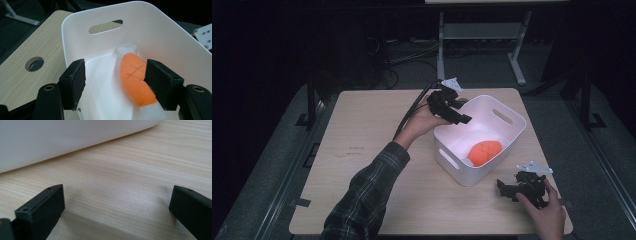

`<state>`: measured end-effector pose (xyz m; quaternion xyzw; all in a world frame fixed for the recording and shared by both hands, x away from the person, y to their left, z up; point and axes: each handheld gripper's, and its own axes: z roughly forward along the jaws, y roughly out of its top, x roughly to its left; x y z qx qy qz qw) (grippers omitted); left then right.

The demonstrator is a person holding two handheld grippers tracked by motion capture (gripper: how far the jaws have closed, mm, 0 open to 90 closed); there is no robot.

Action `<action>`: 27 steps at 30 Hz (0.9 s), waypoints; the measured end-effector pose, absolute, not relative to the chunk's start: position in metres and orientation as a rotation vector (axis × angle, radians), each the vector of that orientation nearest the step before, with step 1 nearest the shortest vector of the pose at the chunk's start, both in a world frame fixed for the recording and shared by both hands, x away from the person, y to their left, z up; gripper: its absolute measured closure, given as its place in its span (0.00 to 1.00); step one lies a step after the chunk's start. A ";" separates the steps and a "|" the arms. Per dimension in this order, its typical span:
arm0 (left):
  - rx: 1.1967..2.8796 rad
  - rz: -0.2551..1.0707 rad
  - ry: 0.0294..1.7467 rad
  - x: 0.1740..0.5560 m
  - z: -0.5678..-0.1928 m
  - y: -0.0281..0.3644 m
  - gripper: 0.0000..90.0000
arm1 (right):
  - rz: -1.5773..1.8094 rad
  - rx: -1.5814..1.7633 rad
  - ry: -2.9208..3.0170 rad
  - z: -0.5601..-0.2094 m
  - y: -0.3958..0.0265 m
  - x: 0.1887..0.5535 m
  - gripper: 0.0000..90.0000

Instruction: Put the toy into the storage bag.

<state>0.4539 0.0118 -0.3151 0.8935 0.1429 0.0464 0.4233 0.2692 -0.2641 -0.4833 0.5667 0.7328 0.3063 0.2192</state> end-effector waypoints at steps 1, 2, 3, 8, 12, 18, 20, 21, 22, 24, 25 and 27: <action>2.239 0.120 0.352 0.454 -0.314 0.014 0.36 | 0.847 1.568 2.028 -0.483 -0.264 0.269 0.00; 2.238 0.119 0.353 0.453 -0.313 0.017 0.36 | 0.847 1.568 2.028 -0.483 -0.264 0.269 0.00; 2.235 0.119 0.356 0.452 -0.312 0.019 0.36 | 0.847 1.568 2.028 -0.483 -0.264 0.269 0.00; 2.219 0.116 0.365 0.448 -0.308 0.032 0.36 | 0.847 1.568 2.028 -0.483 -0.264 0.269 0.00; 2.218 0.123 0.369 0.446 -0.306 0.040 0.35 | 0.847 1.570 2.028 -0.483 -0.264 0.269 0.00; 2.217 0.133 0.380 0.442 -0.305 0.053 0.32 | 0.847 1.570 2.028 -0.483 -0.264 0.269 0.00; 2.212 0.141 0.389 0.441 -0.307 0.057 0.28 | 0.847 1.572 2.027 -0.483 -0.264 0.269 0.00; 2.213 0.146 0.393 0.440 -0.308 0.059 0.26 | 0.847 1.570 2.027 -0.483 -0.264 0.269 0.00; 2.212 0.144 0.404 0.439 -0.308 0.061 0.25 | 0.847 1.569 2.028 -0.483 -0.264 0.269 0.00; 2.213 0.150 0.416 0.439 -0.310 0.066 0.22 | 0.847 1.569 2.028 -0.483 -0.264 0.269 0.00; 2.209 0.154 0.426 0.438 -0.311 0.068 0.21 | 0.846 1.568 2.028 -0.483 -0.264 0.269 0.00; 2.201 0.154 0.439 0.437 -0.311 0.073 0.19 | 0.846 1.568 2.028 -0.483 -0.264 0.269 0.00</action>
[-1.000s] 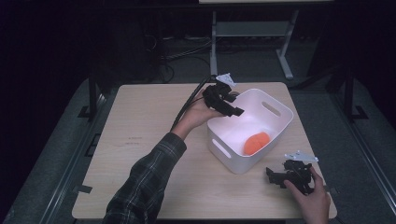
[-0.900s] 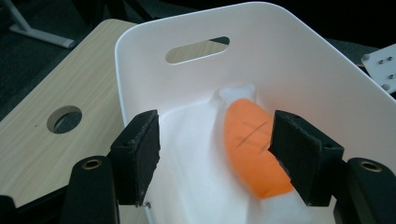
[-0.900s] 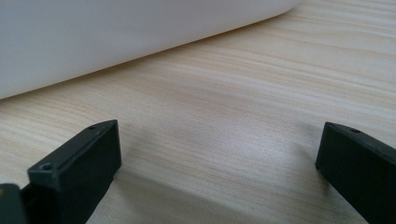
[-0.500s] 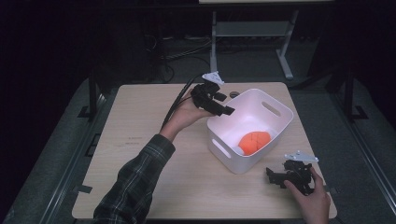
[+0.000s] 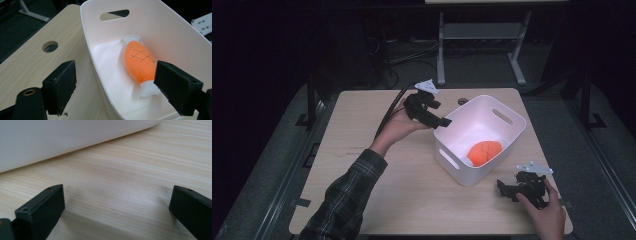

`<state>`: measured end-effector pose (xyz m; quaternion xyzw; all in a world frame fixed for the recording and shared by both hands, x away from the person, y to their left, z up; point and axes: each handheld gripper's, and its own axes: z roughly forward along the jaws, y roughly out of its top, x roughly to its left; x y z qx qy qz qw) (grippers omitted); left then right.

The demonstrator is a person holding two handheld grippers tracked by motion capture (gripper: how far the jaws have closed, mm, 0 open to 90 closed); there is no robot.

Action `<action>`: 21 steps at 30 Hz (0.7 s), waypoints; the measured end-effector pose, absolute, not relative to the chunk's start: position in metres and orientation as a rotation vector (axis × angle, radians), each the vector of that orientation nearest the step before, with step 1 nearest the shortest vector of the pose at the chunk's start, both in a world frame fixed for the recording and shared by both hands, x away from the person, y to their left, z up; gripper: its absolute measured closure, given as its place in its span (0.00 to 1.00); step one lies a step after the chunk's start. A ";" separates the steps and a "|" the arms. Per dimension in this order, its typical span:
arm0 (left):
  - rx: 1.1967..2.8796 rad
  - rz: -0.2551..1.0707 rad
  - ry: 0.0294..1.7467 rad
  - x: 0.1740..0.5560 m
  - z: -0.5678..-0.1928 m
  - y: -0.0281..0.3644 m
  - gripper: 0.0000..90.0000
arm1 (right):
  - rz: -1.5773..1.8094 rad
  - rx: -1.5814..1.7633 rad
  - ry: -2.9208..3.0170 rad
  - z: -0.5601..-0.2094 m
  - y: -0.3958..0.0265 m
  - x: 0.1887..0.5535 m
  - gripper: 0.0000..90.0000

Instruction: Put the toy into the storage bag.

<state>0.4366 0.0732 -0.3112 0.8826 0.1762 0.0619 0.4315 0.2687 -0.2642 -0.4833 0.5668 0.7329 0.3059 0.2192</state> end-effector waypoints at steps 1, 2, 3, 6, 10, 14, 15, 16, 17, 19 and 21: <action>2.196 0.155 0.445 0.436 -0.311 0.075 0.19 | 0.847 1.563 2.028 -0.483 -0.264 0.269 0.00; 2.195 0.158 0.446 0.435 -0.312 0.078 0.18 | 0.847 1.564 2.028 -0.483 -0.264 0.269 0.00; 2.196 0.157 0.454 0.434 -0.312 0.080 0.17 | 0.847 1.564 2.028 -0.483 -0.264 0.269 0.00; 2.194 0.172 0.460 0.431 -0.312 0.088 0.17 | 0.847 1.566 2.028 -0.483 -0.264 0.269 0.00; 2.184 0.187 0.470 0.426 -0.311 0.098 0.17 | 0.847 1.567 2.028 -0.483 -0.264 0.269 0.00; 2.178 0.201 0.486 0.421 -0.310 0.107 0.17 | 0.847 1.568 2.028 -0.483 -0.264 0.269 0.00; 2.175 0.204 0.488 0.420 -0.309 0.110 0.16 | 0.847 1.569 2.028 -0.483 -0.264 0.269 0.00; 2.173 0.209 0.494 0.418 -0.309 0.113 0.17 | 0.847 1.568 2.028 -0.483 -0.264 0.269 0.00; 2.171 0.212 0.496 0.416 -0.310 0.115 0.16 | 0.847 1.568 2.028 -0.483 -0.264 0.269 0.00; 2.175 0.215 0.505 0.413 -0.311 0.121 0.16 | 0.847 1.573 2.027 -0.483 -0.264 0.269 0.00; 2.176 0.216 0.514 0.410 -0.312 0.125 0.16 | 0.847 1.567 2.028 -0.483 -0.264 0.269 0.00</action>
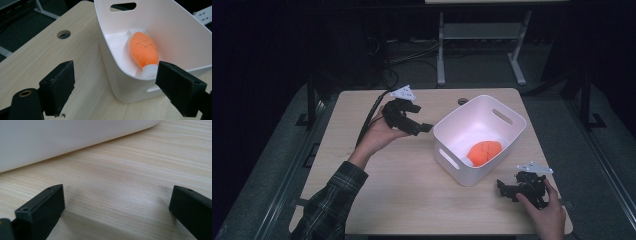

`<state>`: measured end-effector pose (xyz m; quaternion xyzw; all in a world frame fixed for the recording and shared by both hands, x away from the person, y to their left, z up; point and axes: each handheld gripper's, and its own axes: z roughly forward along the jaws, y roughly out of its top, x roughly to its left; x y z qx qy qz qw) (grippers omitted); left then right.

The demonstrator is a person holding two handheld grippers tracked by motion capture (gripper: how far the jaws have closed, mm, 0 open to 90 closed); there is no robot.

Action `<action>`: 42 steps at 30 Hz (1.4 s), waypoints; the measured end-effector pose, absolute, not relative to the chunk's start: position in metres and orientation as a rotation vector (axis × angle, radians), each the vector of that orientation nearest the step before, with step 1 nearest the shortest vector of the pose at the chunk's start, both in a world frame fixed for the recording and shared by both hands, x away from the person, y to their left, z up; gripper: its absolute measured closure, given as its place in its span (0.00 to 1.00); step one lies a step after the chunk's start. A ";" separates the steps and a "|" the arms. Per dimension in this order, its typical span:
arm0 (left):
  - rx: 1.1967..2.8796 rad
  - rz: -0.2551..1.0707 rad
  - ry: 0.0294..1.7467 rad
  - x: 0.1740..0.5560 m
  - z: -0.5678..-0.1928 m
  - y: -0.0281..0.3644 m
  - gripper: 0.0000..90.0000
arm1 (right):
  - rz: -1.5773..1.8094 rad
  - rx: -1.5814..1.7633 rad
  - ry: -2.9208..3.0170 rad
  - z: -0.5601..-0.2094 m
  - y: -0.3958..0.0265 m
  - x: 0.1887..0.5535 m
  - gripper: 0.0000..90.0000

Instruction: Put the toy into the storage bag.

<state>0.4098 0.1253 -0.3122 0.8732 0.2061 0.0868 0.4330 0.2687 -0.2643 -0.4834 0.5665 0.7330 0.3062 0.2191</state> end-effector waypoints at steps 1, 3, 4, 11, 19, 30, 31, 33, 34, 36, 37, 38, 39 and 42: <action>2.174 0.220 0.516 0.408 -0.313 0.128 0.16 | 0.848 1.569 2.028 -0.483 -0.264 0.269 0.00; 2.174 0.225 0.522 0.405 -0.314 0.132 0.16 | 0.846 1.568 2.028 -0.483 -0.264 0.269 0.00; 2.176 0.226 0.528 0.403 -0.315 0.135 0.16 | 0.847 1.568 2.028 -0.483 -0.264 0.269 0.00; 2.166 0.239 0.550 0.392 -0.319 0.150 0.17 | 0.847 1.568 2.028 -0.483 -0.264 0.269 0.00; 2.163 0.243 0.578 0.381 -0.328 0.167 0.16 | 0.847 1.568 2.028 -0.483 -0.264 0.269 0.00; 2.147 0.276 0.610 0.363 -0.339 0.187 0.16 | 0.846 1.568 2.028 -0.483 -0.264 0.269 0.00; 2.138 0.281 0.616 0.361 -0.340 0.190 0.16 | 0.846 1.568 2.027 -0.483 -0.264 0.269 0.00; 2.143 0.292 0.623 0.358 -0.341 0.193 0.16 | 0.846 1.568 2.027 -0.483 -0.264 0.269 0.00; 2.138 0.296 0.629 0.356 -0.342 0.196 0.16 | 0.846 1.568 2.027 -0.483 -0.264 0.269 0.00; 2.131 0.300 0.635 0.352 -0.344 0.200 0.16 | 0.846 1.568 2.027 -0.483 -0.264 0.269 0.00; 2.129 0.300 0.639 0.350 -0.345 0.202 0.16 | 0.846 1.567 2.027 -0.483 -0.264 0.269 0.00; 2.132 0.300 0.643 0.348 -0.346 0.204 0.16 | 0.846 1.566 2.029 -0.483 -0.264 0.269 0.00; 2.133 0.307 0.642 0.346 -0.347 0.206 0.16 | 0.847 1.568 2.028 -0.483 -0.264 0.269 0.00; 2.129 0.318 0.652 0.340 -0.349 0.211 0.16 | 0.848 1.568 2.029 -0.483 -0.264 0.269 0.00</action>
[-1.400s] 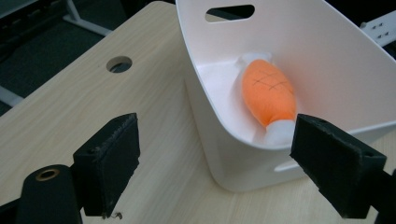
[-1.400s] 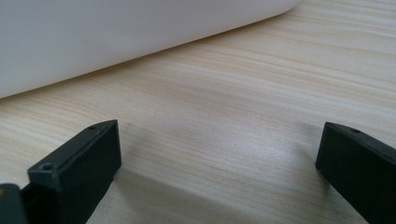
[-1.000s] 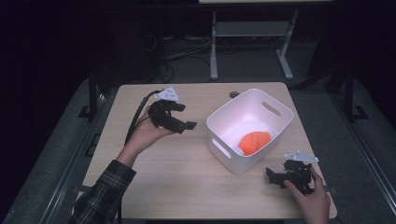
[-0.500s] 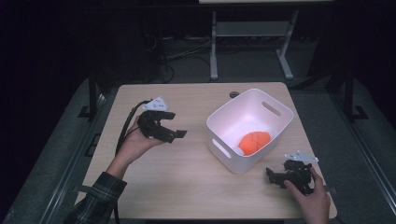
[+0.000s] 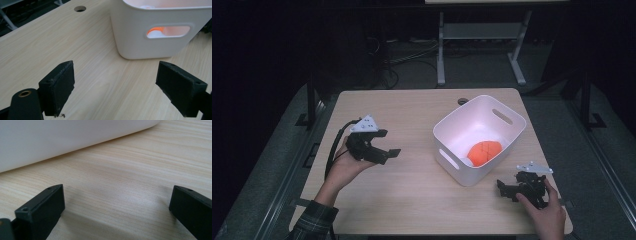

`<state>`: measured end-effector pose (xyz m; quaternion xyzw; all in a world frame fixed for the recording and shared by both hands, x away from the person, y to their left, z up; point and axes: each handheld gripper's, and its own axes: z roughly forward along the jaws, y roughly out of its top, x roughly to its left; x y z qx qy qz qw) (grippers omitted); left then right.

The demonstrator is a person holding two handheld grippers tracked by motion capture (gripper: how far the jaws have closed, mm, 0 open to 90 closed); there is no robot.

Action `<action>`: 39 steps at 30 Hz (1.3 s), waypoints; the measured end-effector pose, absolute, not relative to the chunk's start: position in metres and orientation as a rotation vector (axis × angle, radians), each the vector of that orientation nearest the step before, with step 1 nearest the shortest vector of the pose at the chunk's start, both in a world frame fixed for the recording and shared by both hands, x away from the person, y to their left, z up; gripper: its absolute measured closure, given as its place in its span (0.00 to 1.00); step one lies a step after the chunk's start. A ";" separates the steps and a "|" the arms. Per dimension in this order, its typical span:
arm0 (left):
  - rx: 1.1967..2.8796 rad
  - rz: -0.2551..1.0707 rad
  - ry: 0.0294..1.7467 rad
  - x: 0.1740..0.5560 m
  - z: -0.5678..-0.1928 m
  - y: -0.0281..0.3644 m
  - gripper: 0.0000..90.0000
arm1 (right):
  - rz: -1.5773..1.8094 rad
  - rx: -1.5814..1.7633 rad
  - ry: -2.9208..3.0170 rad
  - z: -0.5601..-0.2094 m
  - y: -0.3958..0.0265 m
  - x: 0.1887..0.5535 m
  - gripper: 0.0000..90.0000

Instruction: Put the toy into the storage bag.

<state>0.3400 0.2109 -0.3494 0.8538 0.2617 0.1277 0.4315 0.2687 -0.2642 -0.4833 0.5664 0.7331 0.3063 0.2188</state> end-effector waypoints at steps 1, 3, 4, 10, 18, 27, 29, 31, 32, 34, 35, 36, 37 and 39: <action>2.131 0.325 0.654 0.338 -0.351 0.213 0.16 | 0.848 1.568 2.029 -0.483 -0.264 0.269 0.00; 2.133 0.333 0.659 0.334 -0.353 0.216 0.16 | 0.847 1.569 2.028 -0.483 -0.264 0.269 0.00; 2.135 0.338 0.664 0.332 -0.356 0.218 0.16 | 0.847 1.568 2.028 -0.483 -0.264 0.269 0.00; 2.146 0.343 0.687 0.323 -0.367 0.226 0.16 | 0.847 1.568 2.028 -0.483 -0.264 0.269 0.00; 2.148 0.354 0.715 0.311 -0.381 0.234 0.16 | 0.847 1.568 2.028 -0.483 -0.264 0.269 0.00; 2.162 0.374 0.750 0.296 -0.400 0.241 0.16 | 0.847 1.568 2.028 -0.483 -0.264 0.269 0.00; 2.162 0.377 0.760 0.293 -0.404 0.242 0.16 | 0.847 1.568 2.028 -0.483 -0.264 0.269 0.00; 2.169 0.379 0.764 0.290 -0.408 0.244 0.16 | 0.847 1.568 2.028 -0.483 -0.264 0.269 0.00; 2.171 0.383 0.767 0.289 -0.410 0.245 0.16 | 0.847 1.568 2.028 -0.483 -0.264 0.269 0.00; 2.169 0.383 0.778 0.286 -0.413 0.246 0.16 | 0.847 1.568 2.028 -0.483 -0.264 0.269 0.00; 2.170 0.387 0.784 0.285 -0.415 0.246 0.16 | 0.847 1.568 2.028 -0.483 -0.264 0.269 0.00; 2.169 0.389 0.786 0.284 -0.417 0.247 0.16 | 0.847 1.568 2.028 -0.483 -0.264 0.269 0.00; 2.168 0.387 0.791 0.283 -0.418 0.249 0.16 | 0.847 1.568 2.028 -0.483 -0.264 0.269 0.00; 2.160 0.386 0.803 0.281 -0.422 0.251 0.16 | 0.847 1.568 2.028 -0.483 -0.264 0.269 0.00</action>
